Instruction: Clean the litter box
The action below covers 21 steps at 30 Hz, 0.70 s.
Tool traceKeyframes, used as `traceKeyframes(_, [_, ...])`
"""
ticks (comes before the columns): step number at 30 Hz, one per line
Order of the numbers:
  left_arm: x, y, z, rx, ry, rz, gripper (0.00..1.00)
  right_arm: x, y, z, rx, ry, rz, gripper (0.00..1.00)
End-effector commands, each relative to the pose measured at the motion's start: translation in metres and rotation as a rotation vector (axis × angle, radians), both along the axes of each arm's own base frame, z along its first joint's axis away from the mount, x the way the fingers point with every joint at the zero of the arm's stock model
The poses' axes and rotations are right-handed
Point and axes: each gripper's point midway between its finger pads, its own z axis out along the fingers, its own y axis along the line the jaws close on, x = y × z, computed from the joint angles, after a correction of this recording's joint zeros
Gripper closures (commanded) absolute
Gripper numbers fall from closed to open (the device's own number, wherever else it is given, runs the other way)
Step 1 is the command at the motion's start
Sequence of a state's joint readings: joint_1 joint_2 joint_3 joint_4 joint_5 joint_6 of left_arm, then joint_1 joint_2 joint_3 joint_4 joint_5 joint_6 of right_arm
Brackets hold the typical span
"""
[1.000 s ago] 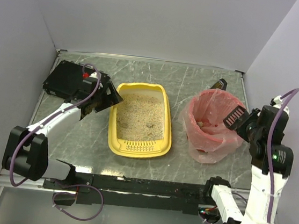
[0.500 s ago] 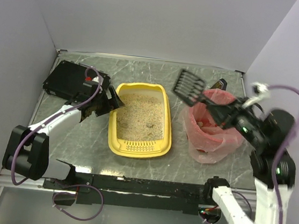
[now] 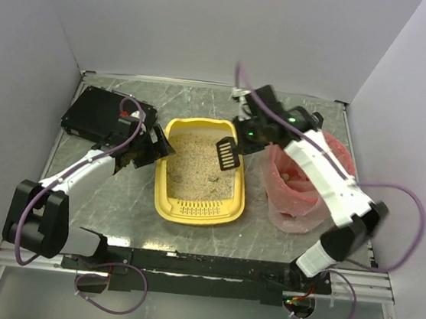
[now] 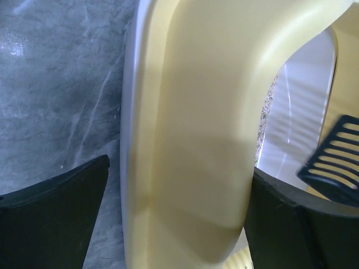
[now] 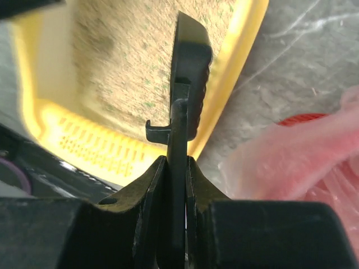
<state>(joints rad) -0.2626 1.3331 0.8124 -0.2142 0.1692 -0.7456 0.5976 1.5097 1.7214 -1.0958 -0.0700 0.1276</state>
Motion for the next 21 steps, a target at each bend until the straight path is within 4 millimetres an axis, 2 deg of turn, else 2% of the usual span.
traceKeyframes(1, [0.003,-0.006,0.001,-0.025,0.005,-0.022,0.03,0.005,0.005,-0.004,-0.276,-0.053,0.033,1.00])
traceKeyframes(2, [0.002,-0.008,-0.001,-0.027,0.020,-0.031,0.03,0.008,0.006,-0.005,-0.330,-0.069,0.021,1.00])
traceKeyframes(3, [0.001,-0.009,-0.001,-0.031,0.026,-0.038,0.03,0.017,0.008,-0.016,-0.414,-0.076,-0.020,1.00])
traceKeyframes(5, [0.000,-0.008,-0.001,-0.027,0.023,-0.034,0.03,0.024,0.011,-0.010,-0.469,-0.109,-0.049,1.00])
traceKeyframes(6, [0.001,-0.007,-0.001,-0.024,0.020,-0.027,0.03,0.024,0.019,-0.020,-0.517,-0.105,-0.031,1.00])
traceKeyframes(7, [0.000,-0.006,-0.003,-0.016,0.030,-0.021,0.03,0.030,0.017,-0.015,-0.564,-0.147,-0.049,1.00])
traceKeyframes(9, [-0.001,-0.003,-0.004,0.000,0.037,-0.010,0.03,0.035,0.024,-0.021,-0.616,-0.168,-0.040,1.00])
traceKeyframes(11, [0.000,-0.003,-0.006,0.009,0.039,-0.006,0.03,0.032,0.044,-0.029,-0.578,-0.141,0.021,1.00])
traceKeyframes(13, [0.002,-0.003,-0.006,0.020,0.048,-0.006,0.03,0.027,0.054,-0.035,-0.564,-0.113,0.043,1.00])
traceKeyframes(18, [-0.003,-0.007,-0.014,0.041,0.078,-0.021,0.03,0.013,0.067,-0.062,-0.542,-0.004,0.084,1.00])
traceKeyframes(21, [-0.003,-0.007,-0.015,0.055,0.082,-0.015,0.03,0.004,0.063,-0.075,-0.576,0.064,0.109,1.00])
